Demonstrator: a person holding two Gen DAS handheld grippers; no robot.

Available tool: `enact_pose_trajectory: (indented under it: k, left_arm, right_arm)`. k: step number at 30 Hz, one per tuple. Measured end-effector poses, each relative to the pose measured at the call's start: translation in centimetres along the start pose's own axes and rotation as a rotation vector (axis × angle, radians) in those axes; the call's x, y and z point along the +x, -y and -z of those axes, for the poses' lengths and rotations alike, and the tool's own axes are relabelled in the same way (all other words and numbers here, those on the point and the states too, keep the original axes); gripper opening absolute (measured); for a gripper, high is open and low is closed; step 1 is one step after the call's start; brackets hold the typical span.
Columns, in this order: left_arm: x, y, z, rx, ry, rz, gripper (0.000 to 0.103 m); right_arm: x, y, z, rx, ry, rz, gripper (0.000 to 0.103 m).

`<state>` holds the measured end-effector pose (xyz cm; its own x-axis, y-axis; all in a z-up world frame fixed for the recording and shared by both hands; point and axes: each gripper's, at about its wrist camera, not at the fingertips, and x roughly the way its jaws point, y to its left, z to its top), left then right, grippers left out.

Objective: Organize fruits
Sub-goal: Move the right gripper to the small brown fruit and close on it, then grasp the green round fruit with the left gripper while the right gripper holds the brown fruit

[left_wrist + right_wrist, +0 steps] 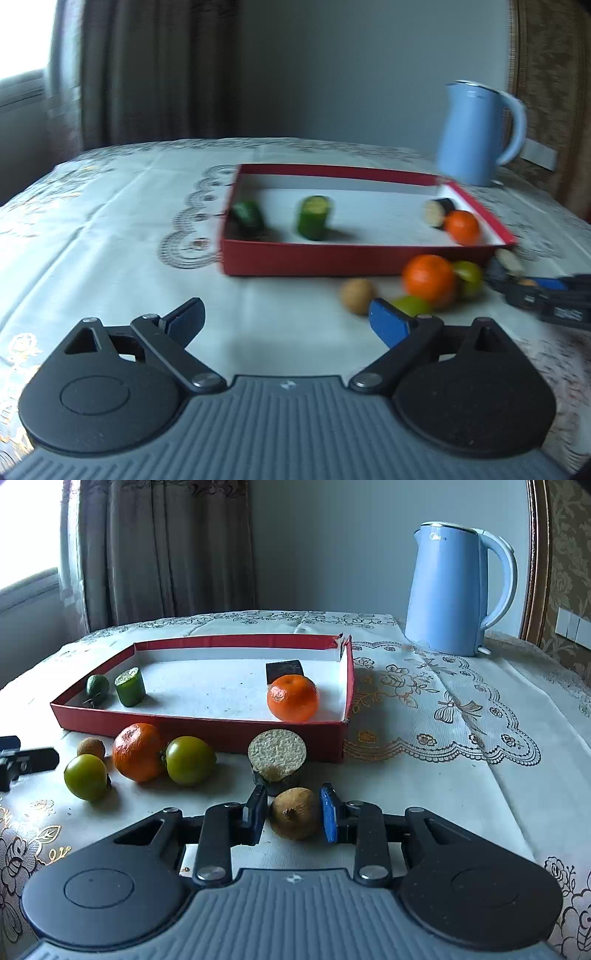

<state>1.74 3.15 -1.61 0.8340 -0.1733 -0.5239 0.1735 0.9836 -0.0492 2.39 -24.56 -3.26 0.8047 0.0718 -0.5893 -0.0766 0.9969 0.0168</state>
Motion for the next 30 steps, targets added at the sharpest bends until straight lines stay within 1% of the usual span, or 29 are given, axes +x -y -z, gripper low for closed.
enact_pose_trajectory:
  k: [5,7,8,12,13,16,17,19,21,23,25,27,30]
  left_arm:
    - [-0.5,2.6,-0.1,0.042,0.004,0.065,0.095]
    - [-0.2,3.5,0.0,0.057,-0.001,0.071,0.095]
    - [0.0,3.8,0.0,0.06,-0.006,0.068,0.093]
    - [0.9,4.3,-0.1,0.046,-0.043,0.087,0.079]
    - [1.1,4.4,-0.1,0.046,-0.051,0.089,0.077]
    - [1.5,4.8,0.0,0.059,-0.066,0.096,0.065]
    - [1.5,5.0,0.1,0.068,-0.072,0.099,0.059]
    - [1.6,5.4,0.3,0.085,-0.071,0.101,0.055]
    - [1.6,5.9,0.4,0.106,-0.067,0.104,0.044]
    - [1.6,6.2,0.5,0.112,-0.07,0.105,0.04]
    - [1.7,6.6,0.6,0.129,-0.064,0.097,0.039]
    - [1.7,6.8,0.7,0.141,-0.06,0.097,0.034]
    - [1.7,7.4,0.7,0.178,-0.045,0.087,0.032]
  right_arm:
    - [0.0,0.0,0.0,-0.004,-0.001,0.003,0.03]
    - [0.0,0.0,0.0,-0.002,0.0,0.001,0.03]
    - [0.0,0.0,0.0,-0.001,0.0,0.0,0.03]
    - [0.0,0.1,0.0,0.005,0.001,-0.005,0.03]
    - [0.0,0.2,0.0,0.007,0.001,-0.006,0.03]
    - [0.0,0.2,0.0,0.01,0.001,-0.008,0.03]
    - [0.0,0.2,0.0,0.01,0.001,-0.008,0.03]
    - [0.0,0.2,-0.1,0.012,0.001,-0.009,0.03]
    - [0.0,0.3,-0.1,0.018,0.002,-0.013,0.03]
    - [-0.1,0.4,0.0,0.025,0.003,-0.018,0.03]
    - [-0.1,0.5,0.0,0.03,0.004,-0.021,0.03]
    - [-0.1,0.6,0.0,0.035,0.004,-0.025,0.03]
    - [-0.1,0.7,0.0,0.039,0.005,-0.028,0.03]
